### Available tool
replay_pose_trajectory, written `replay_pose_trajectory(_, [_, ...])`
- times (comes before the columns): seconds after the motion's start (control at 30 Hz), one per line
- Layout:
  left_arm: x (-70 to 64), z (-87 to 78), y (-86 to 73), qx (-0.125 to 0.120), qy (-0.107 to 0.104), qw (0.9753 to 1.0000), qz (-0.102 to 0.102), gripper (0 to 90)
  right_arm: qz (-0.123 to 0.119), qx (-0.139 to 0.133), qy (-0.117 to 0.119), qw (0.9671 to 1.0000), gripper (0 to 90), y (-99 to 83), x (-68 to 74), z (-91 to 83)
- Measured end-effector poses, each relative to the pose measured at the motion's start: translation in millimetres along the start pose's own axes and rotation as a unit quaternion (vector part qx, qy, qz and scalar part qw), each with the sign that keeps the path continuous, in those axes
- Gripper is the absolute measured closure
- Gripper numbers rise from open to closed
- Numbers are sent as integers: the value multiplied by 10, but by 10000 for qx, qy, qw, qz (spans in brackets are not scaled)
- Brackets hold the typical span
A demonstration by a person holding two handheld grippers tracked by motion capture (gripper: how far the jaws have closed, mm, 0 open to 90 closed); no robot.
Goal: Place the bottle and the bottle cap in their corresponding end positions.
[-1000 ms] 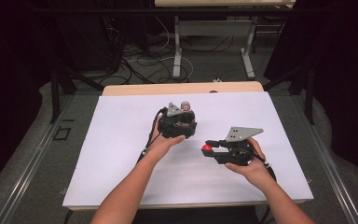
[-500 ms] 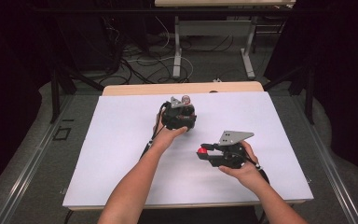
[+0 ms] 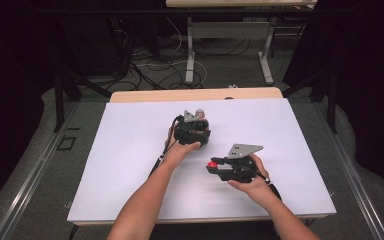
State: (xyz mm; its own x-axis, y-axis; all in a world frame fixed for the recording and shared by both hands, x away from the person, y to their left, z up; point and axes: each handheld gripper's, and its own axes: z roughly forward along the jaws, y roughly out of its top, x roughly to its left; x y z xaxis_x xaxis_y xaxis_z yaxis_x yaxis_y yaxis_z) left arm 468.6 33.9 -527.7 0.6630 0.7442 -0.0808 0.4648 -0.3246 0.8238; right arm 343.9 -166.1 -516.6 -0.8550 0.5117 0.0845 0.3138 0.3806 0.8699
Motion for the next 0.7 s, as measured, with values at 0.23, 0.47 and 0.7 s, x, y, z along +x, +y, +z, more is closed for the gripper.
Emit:
replay_pose_trajectory(0.23, [-28, -1, -24, 5, 31, 9998, 208, 284, 67, 34, -6, 10000, 615, -22, 1, 166])
replay_pose_trajectory(0.47, [-1, -18, -33, 119, -133, 9998, -80, 242, 177, 344, 24, 9992, 615, -98, -11, 413])
replay_pose_trajectory(0.7, [-6, -145, -24, 55, -192, 9998, -86, 157, 125, 723, 50, 9973, 614, -170, 12, 585])
